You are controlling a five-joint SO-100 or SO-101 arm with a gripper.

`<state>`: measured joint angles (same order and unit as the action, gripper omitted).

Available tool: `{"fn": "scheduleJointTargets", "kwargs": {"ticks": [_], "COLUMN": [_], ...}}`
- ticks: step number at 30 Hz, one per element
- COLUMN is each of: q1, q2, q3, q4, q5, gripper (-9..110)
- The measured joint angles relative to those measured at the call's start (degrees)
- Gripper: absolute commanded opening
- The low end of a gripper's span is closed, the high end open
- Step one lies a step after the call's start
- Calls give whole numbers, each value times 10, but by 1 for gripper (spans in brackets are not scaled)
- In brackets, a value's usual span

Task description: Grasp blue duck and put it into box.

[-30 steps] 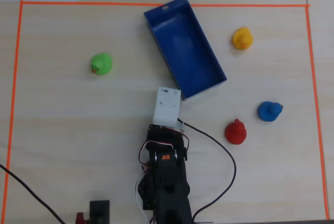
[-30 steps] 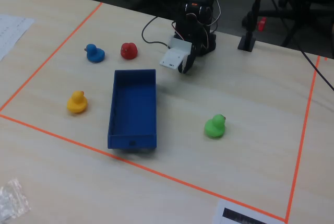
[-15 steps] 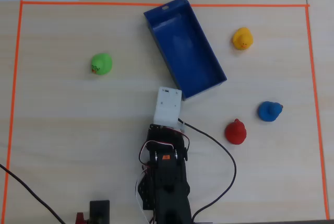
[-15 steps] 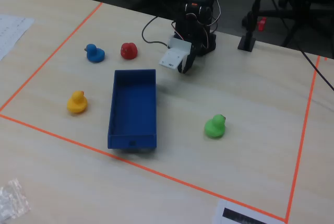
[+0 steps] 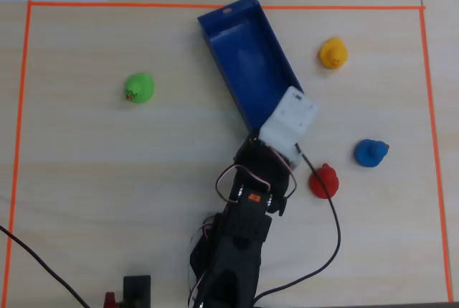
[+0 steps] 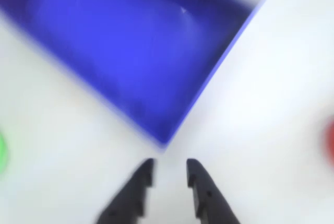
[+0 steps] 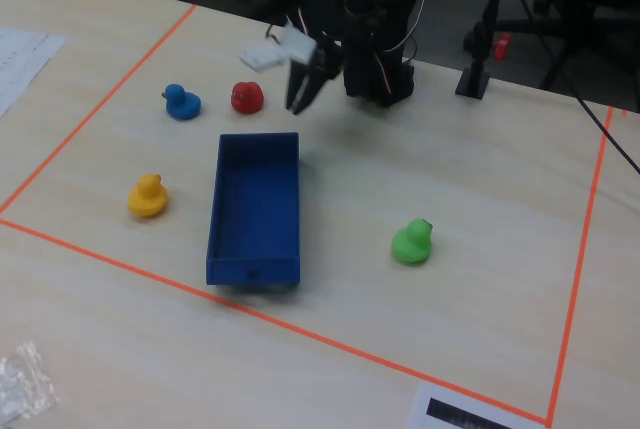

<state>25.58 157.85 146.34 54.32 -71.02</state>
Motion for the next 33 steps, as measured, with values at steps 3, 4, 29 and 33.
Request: {"fn": "scheduleJointTargets", "kwargs": {"ticks": [3,4,29,33], "q1": [71,95,334,352], "q2": [-100,-132,-570,-617], "q3": [-130,-170,-268,-273], "q4": [-19,-36,-573,-606], "q5": [-29,-36,-123,-138], "gripper": [25,25,34,36]}}
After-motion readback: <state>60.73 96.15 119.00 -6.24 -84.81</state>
